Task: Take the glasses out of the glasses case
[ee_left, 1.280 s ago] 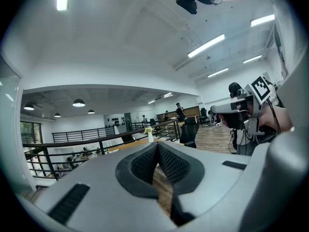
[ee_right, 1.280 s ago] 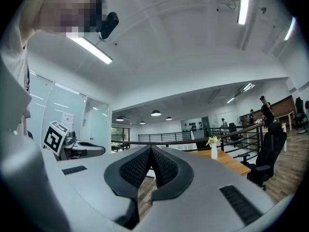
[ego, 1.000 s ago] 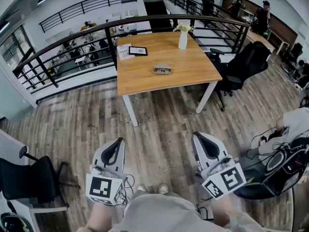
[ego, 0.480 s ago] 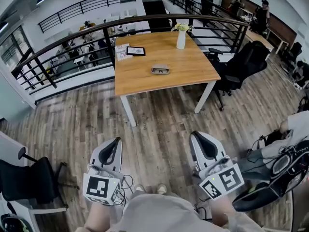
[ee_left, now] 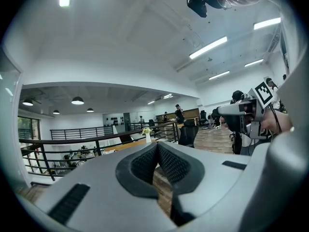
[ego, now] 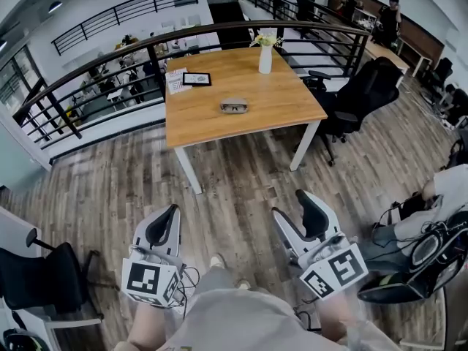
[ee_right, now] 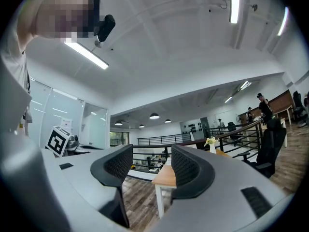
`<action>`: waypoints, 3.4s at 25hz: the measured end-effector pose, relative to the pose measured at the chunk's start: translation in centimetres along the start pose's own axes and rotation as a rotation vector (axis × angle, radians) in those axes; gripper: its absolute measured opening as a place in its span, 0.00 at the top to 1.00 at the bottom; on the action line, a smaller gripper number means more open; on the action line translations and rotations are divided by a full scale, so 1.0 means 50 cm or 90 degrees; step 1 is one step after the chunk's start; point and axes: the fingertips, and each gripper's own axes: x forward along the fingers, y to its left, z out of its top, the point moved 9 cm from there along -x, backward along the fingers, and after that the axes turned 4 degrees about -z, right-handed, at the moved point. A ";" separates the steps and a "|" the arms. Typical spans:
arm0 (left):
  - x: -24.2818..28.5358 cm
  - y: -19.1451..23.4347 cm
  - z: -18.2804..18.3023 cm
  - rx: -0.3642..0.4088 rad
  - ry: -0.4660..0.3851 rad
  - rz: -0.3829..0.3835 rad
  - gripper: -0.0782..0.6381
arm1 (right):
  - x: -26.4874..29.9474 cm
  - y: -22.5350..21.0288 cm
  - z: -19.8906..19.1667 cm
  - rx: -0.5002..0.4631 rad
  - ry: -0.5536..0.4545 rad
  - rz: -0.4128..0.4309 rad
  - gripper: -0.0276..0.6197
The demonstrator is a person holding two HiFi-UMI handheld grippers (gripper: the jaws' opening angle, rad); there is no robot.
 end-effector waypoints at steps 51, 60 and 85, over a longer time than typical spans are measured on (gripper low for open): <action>0.948 0.600 -0.087 -0.045 0.031 -0.104 0.87 | 0.987 -0.469 -0.104 -0.015 0.115 -0.046 0.57; 1.076 0.562 -0.090 -0.074 0.034 -0.074 0.87 | 1.048 -0.586 -0.143 -0.013 0.153 0.017 0.58; 1.427 0.565 -0.618 -0.133 0.257 -0.158 0.87 | 1.326 -0.718 -0.683 0.068 0.418 0.086 0.62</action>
